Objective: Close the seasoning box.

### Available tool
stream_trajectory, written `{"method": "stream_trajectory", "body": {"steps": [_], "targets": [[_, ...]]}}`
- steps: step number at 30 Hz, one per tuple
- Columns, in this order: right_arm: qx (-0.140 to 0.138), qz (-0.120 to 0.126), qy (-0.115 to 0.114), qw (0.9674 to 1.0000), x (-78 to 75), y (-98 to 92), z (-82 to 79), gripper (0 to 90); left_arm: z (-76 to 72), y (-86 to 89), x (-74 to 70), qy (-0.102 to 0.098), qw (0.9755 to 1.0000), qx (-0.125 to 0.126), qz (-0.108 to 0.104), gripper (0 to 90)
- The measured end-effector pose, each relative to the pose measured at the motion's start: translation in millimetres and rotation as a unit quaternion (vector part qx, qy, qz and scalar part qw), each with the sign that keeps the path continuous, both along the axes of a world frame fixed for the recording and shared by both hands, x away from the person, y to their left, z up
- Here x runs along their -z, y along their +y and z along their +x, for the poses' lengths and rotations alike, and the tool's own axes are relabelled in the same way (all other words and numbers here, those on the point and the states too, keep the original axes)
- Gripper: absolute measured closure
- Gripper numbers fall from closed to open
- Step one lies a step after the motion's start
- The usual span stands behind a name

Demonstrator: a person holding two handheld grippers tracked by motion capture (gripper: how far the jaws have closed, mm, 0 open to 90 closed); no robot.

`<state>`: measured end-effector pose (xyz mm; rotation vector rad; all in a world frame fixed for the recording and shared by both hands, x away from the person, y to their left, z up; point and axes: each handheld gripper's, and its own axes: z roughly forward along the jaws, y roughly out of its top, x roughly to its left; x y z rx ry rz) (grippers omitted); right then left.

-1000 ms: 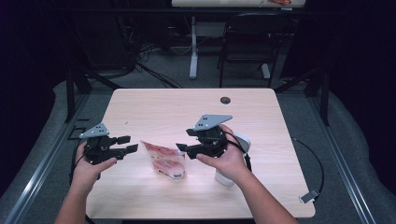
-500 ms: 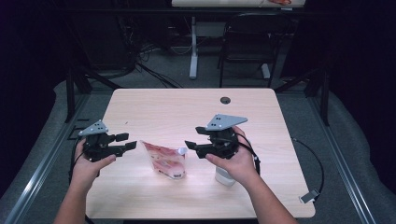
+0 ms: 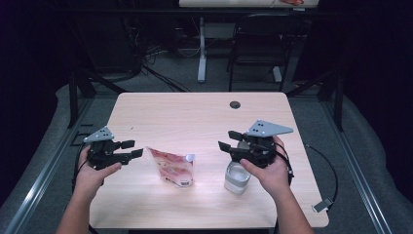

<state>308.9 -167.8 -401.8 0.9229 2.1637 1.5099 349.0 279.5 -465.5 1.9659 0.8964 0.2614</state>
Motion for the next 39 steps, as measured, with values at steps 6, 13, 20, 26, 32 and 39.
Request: {"method": "stream_trajectory", "body": {"steps": [6, 13, 20, 26, 32, 39], "targets": [[0.016, 0.036, -0.001, 0.9992, 5.4, -23.4, -2.5, 55.6, -0.2, -1.4, 0.3, 0.001, 1.0000, 0.000, 0.001, 44.4], [0.034, 0.067, -0.009, 0.9971, 1.6, -47.0, -9.0, 59.6, 0.2, -2.7, 0.8, -0.001, 1.0000, 0.004, 0.003, 44.2], [0.050, 0.078, -0.011, 0.9956, 5.8, -55.1, -12.0, 60.8, 0.2, -2.3, 0.2, -0.002, 1.0000, 0.004, 0.003, 44.2], [0.062, 0.063, -0.016, 0.9959, 9.2, -59.5, -10.7, 63.1, 0.8, -2.7, 1.3, -0.001, 1.0000, 0.004, 0.007, 44.1], [0.082, 0.060, -0.011, 0.9948, 14.6, -67.1, -7.5, 64.1, 0.6, -3.1, 1.1, -0.001, 1.0000, 0.003, 0.007, 43.9], [0.103, 0.063, -0.002, 0.9927, 23.4, -78.0, -1.3, 66.5, 1.1, -3.7, 1.5, 0.001, 0.9999, 0.005, 0.011, 43.9]]}}
